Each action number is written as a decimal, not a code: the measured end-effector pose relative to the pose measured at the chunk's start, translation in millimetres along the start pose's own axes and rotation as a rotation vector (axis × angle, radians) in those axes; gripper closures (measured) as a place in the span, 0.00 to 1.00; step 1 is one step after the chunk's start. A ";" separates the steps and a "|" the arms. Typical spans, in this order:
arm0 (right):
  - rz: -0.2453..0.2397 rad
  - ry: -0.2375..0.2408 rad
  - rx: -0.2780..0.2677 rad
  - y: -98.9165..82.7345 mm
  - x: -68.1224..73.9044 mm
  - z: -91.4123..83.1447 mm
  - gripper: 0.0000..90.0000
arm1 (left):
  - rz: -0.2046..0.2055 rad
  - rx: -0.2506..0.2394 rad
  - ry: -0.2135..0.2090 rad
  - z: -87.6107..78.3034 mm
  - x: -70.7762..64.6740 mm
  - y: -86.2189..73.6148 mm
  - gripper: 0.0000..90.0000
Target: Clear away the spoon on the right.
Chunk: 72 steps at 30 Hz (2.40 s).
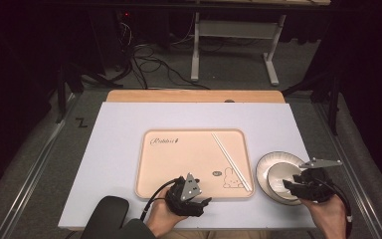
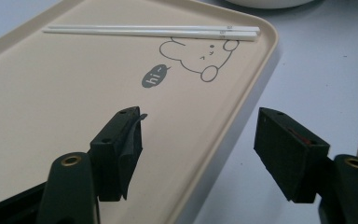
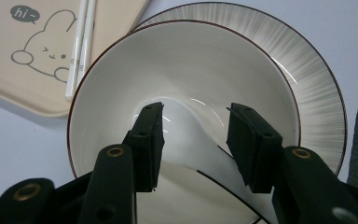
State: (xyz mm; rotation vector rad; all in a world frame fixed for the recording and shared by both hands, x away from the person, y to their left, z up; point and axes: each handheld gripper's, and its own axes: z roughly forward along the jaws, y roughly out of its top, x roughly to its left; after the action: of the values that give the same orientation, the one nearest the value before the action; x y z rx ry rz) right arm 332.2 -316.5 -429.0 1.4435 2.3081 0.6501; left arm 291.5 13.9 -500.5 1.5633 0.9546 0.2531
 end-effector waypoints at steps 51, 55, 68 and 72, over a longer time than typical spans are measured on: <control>-0.070 0.051 0.149 -1.1 -3.4 3.2 0.74 | -0.032 -0.030 0.005 -3.7 3.1 4.2 0.37; -0.073 0.048 0.146 -0.6 -3.9 4.8 0.75 | -0.027 -0.026 0.006 -3.9 2.9 3.6 0.37; -0.068 0.058 0.143 2.1 -12.2 11.6 0.81 | -0.036 -0.054 0.000 -10.2 4.7 4.7 0.36; -0.063 0.062 0.154 2.1 -15.3 17.8 0.83 | -0.042 -0.063 0.004 -12.4 5.3 4.7 0.36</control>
State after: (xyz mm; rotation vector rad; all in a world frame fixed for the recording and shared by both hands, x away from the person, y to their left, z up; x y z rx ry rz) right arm 349.3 -326.0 -442.1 1.4283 2.4889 0.5160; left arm 288.9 26.9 -495.0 1.4839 0.9729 0.2543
